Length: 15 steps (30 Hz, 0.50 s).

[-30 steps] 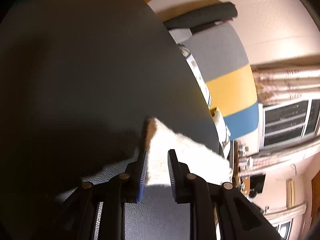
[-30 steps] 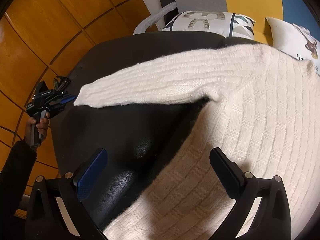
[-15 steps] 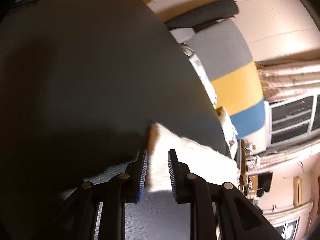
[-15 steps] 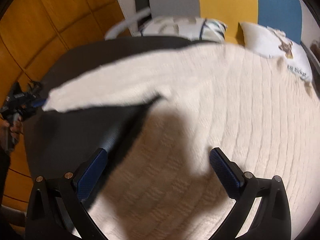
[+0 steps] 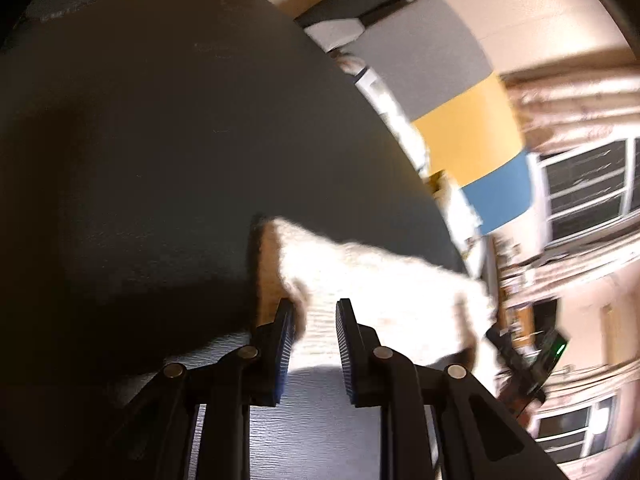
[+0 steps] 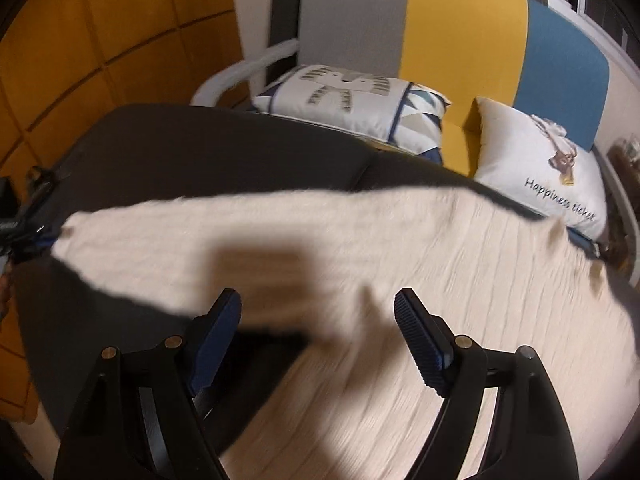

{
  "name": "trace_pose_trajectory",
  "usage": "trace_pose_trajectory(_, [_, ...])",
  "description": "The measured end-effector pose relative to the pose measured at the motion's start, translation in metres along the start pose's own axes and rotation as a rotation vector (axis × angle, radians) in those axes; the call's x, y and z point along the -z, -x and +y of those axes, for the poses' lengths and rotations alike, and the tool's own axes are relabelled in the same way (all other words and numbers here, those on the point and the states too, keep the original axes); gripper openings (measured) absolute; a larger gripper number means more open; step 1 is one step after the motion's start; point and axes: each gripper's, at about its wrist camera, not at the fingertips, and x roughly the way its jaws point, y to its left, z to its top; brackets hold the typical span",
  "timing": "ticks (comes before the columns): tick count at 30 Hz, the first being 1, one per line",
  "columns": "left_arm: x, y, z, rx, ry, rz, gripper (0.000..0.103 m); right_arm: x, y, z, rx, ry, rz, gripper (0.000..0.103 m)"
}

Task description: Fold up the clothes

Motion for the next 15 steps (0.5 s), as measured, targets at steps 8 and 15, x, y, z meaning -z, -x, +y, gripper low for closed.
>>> trace_pose_trajectory(8, [0.027, 0.036, -0.029, 0.062, -0.181, -0.165, 0.002, -0.001, -0.055, 0.007, 0.116, 0.077, 0.083, 0.087])
trace_pose_trajectory(15, [0.048, 0.045, -0.02, -0.084, -0.205, -0.191, 0.002, 0.009, -0.052, 0.004, 0.112, 0.066, 0.039, 0.088])
